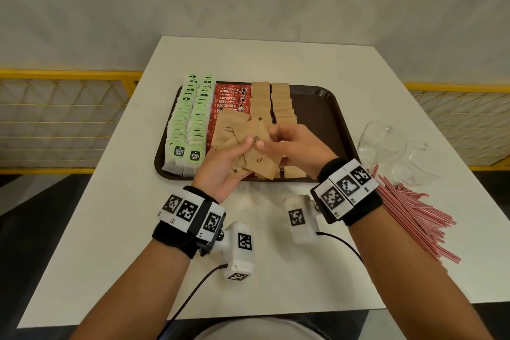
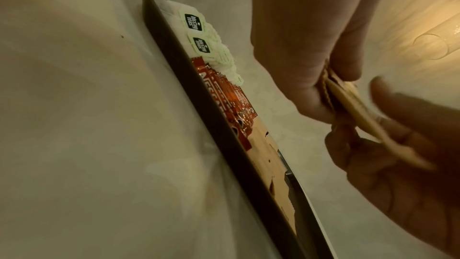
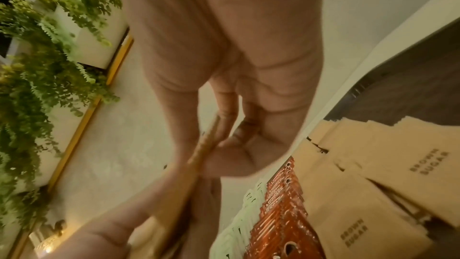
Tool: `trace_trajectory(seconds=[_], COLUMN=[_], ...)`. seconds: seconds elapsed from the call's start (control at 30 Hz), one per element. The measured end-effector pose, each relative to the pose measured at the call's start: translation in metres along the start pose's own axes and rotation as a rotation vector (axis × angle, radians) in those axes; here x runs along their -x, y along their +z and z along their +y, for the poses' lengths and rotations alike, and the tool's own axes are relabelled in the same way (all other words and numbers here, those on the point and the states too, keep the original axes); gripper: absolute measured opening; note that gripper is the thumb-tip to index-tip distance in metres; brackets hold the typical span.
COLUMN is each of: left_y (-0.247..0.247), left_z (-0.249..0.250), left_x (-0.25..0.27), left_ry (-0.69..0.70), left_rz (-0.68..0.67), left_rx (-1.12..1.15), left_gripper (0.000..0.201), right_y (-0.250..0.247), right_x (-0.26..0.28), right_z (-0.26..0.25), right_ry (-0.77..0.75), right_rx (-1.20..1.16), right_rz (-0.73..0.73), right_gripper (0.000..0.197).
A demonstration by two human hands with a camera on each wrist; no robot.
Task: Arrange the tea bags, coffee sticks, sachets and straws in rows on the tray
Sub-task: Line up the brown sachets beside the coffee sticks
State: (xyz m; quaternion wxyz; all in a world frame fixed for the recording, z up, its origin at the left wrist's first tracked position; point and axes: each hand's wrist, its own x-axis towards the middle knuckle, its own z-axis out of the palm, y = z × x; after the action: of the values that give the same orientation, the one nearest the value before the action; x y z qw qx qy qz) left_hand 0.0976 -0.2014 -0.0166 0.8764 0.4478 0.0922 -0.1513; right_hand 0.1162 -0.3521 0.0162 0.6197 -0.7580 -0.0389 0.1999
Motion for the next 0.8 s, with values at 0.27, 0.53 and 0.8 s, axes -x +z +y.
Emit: trace_trajectory(seconds=[0.27,0.53,0.8], left_y=[-0.003,-0.009,0.004], left_z=[0.0,0.004,0.005], left_x=[0.002,0.0,0.006], left_ry=[0.061,0.069,0.104], left_rz=[-0.036,0.053,-0.056], left_rx=[-0.019,-0.052,-0.113], left_gripper=[0.035,0.039,0.02], right_y=[-0.003,-0.035,-0.03], right_x=[0.001,0.012,0.002], right_z=[0.003,-0.011,-0.021], right_ry=[0.008,0.035,0.2], right_rx=[-0.391,-0.128,0.233], right_rz=[0.106,-0.099,-0.251], right_gripper=[0.021,0.013,0.021])
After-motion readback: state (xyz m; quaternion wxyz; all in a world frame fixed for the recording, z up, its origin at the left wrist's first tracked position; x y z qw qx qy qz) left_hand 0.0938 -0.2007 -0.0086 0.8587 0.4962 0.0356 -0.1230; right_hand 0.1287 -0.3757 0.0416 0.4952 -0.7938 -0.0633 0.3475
